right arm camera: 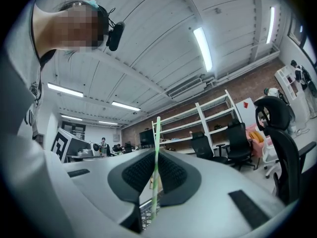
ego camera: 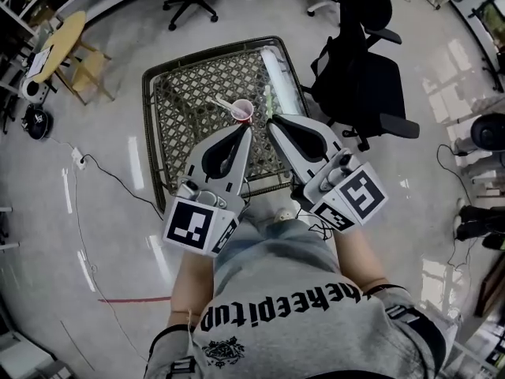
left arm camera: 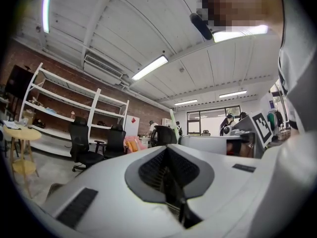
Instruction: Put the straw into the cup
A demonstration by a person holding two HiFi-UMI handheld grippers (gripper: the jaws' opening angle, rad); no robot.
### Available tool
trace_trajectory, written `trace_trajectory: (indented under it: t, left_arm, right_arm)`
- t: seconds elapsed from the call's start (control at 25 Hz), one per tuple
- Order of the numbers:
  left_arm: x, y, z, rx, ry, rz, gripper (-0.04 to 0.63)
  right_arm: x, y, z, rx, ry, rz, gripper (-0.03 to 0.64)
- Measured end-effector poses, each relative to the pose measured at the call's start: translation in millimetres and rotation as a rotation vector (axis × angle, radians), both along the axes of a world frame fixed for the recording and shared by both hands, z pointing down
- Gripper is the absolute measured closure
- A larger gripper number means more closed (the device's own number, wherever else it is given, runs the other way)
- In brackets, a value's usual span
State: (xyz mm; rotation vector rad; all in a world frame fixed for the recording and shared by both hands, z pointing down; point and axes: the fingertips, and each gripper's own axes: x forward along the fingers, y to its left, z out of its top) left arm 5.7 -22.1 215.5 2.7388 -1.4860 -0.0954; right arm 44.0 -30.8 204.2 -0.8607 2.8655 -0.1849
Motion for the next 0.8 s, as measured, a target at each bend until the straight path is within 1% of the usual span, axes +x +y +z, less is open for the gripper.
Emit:
trace_trajectory:
  t: [0.8]
  left_arm:
    - [-40,-39,8,-0.016,0.002,0.155,0.554]
  right_arm:
    - [-39,-36,9,-0.013,0.012,0.161,0.572]
